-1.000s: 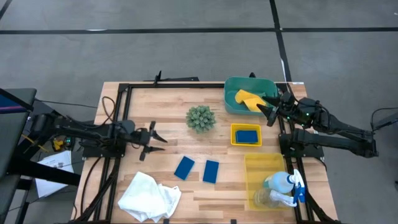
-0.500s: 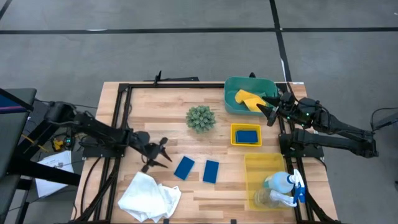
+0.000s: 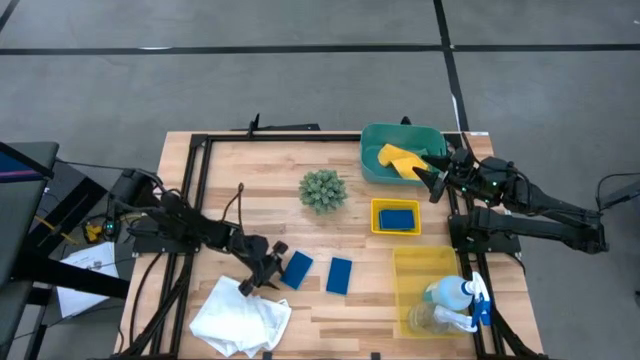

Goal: Pick & Place Kitchen Items
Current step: Put the blue sponge into the top yellow bin

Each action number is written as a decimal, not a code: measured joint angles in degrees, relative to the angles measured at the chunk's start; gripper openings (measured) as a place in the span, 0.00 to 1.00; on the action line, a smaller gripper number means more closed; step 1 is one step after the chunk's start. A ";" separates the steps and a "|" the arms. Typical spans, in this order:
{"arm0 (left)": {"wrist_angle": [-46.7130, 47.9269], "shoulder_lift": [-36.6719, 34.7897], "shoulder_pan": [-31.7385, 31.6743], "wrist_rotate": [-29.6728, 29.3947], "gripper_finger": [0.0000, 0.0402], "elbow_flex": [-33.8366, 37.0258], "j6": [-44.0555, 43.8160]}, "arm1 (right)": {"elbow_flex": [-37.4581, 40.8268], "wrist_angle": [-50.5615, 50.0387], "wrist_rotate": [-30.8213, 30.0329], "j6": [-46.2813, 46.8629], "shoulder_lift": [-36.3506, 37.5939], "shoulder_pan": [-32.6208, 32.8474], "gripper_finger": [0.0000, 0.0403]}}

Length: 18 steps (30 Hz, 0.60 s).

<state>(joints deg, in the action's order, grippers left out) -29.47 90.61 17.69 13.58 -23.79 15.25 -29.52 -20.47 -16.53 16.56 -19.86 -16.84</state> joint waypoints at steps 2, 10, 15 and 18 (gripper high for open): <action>-0.10 0.30 0.47 -0.11 0.39 0.00 1.88 | 0.00 0.00 0.00 -0.02 0.00 0.00 0.63; -2.42 3.46 0.72 -4.07 0.34 0.11 5.95 | 0.00 -0.04 0.00 -0.02 0.00 0.00 0.63; -9.73 8.65 2.02 -4.75 0.34 0.02 6.02 | 0.00 -0.04 0.00 -0.02 0.00 0.00 0.63; -10.27 10.45 1.90 -5.82 0.34 -0.02 5.96 | 0.00 -0.04 0.00 -0.02 0.00 -0.02 0.63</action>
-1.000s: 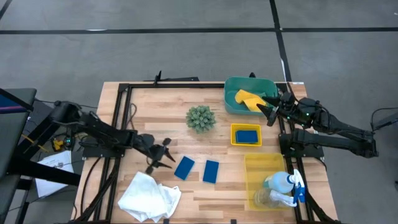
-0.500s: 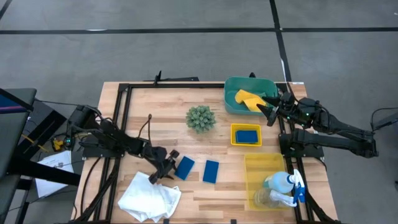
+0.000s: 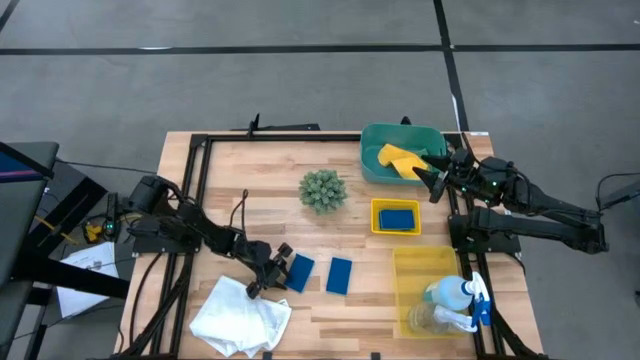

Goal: Pick & Place Kitchen Items
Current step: Put the blue sponge into the top yellow bin

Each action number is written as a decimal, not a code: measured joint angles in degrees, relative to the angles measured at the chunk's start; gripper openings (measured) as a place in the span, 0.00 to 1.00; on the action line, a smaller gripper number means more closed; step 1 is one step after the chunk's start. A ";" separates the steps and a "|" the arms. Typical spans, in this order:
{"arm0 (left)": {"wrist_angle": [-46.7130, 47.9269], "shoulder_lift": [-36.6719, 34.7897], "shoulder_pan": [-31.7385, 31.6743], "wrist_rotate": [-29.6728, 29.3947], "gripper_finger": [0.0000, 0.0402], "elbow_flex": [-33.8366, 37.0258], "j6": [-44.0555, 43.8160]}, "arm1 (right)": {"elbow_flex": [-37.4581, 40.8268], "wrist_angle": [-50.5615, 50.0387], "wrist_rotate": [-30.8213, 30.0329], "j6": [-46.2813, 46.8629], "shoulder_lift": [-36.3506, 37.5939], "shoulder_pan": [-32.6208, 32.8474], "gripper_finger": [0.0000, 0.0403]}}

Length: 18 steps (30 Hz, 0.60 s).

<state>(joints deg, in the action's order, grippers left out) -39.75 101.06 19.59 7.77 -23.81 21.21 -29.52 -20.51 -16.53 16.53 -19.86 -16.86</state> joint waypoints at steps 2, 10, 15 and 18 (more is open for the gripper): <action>-0.18 1.09 -0.30 -0.61 0.33 -0.02 -0.06 | 0.00 -0.02 0.00 0.00 -0.02 -0.02 0.63; 1.97 -1.04 -0.35 -1.99 0.24 0.04 -0.03 | 0.00 -0.02 0.00 0.00 0.00 -0.02 0.63; 5.70 -3.97 -1.05 -4.83 0.13 0.20 2.25 | 0.00 -0.15 -0.01 0.00 0.00 0.00 0.63; 7.56 -4.73 -2.10 -5.97 0.05 0.14 3.31 | 0.00 -0.22 0.00 0.00 0.00 0.00 0.63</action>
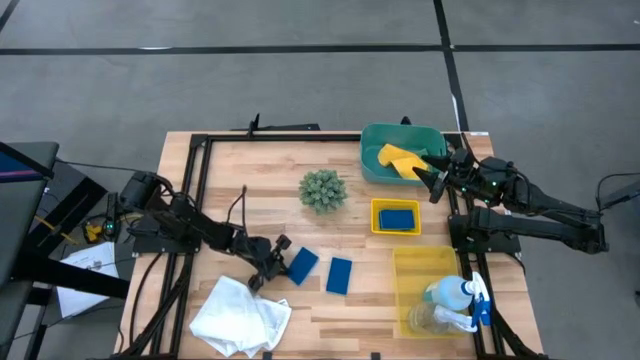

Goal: Pick & Place Kitchen Items
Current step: Put the blue sponge into the top yellow bin

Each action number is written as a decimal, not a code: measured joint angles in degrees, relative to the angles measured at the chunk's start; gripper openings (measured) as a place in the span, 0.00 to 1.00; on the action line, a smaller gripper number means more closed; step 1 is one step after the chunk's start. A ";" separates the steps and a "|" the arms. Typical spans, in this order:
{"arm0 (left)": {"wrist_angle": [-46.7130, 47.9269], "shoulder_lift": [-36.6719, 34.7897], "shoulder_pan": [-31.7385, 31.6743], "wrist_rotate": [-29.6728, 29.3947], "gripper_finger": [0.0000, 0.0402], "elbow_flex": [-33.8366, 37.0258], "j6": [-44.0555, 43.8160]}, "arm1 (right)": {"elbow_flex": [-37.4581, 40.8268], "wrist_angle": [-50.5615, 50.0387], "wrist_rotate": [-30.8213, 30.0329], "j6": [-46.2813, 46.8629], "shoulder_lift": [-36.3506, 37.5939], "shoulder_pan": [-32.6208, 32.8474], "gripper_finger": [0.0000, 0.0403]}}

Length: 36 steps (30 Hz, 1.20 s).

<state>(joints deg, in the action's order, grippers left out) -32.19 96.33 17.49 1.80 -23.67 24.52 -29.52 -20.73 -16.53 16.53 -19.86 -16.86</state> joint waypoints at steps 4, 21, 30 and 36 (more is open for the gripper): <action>0.31 -0.19 -1.06 0.02 0.02 0.03 1.01 | 0.00 0.00 0.00 0.00 0.00 0.02 0.63; 13.64 -18.29 -1.07 6.46 0.01 0.19 5.65 | 0.00 6.05 19.06 -8.61 0.00 1.64 0.63; 20.24 -29.23 -1.59 7.65 0.01 0.19 10.54 | 0.00 8.33 19.52 -14.12 -0.01 7.56 0.63; 20.28 -32.58 -4.82 9.66 0.01 0.14 14.77 | 0.02 10.86 19.27 -18.68 -1.13 11.77 0.63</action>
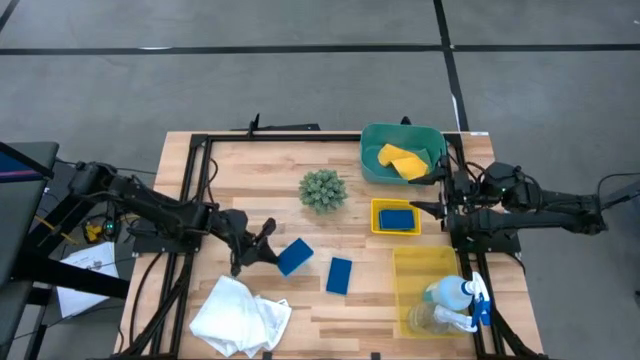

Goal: Pick & Place Kitchen Items
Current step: Put the blue sponge into the top yellow bin

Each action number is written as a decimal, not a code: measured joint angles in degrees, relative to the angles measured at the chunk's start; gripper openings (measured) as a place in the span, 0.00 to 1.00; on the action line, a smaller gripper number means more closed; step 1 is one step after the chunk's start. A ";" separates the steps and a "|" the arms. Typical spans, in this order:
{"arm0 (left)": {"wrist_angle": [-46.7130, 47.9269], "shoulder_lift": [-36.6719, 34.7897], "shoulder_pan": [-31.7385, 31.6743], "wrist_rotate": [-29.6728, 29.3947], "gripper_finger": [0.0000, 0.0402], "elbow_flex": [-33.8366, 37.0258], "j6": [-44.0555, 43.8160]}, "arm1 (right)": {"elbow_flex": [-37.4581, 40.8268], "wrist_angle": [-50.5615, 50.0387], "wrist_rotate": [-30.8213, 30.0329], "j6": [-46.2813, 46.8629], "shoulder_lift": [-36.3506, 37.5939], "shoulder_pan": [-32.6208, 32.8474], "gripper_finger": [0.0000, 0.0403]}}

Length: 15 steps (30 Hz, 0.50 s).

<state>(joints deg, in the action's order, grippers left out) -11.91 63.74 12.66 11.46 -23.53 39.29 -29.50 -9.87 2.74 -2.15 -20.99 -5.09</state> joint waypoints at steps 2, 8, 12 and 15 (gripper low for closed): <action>0.06 -0.01 -1.32 -0.08 0.01 -0.02 1.89 | 0.00 0.76 -1.56 0.38 -0.59 0.97 0.63; -1.95 1.06 -5.07 -9.27 0.01 -0.04 8.26 | 0.00 4.84 -10.45 15.48 -3.73 1.57 0.63; -6.23 2.23 -5.68 -15.86 0.01 -0.09 11.60 | 0.00 7.19 -10.31 24.21 -6.31 1.61 0.63; -7.86 3.85 -5.41 -18.65 0.01 -1.34 14.88 | 0.00 9.47 -10.31 27.88 -8.96 1.65 0.63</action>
<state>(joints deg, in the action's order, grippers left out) -19.78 67.59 7.25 -7.18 -24.87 54.17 -29.50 -0.40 -7.57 25.74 -29.95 -3.44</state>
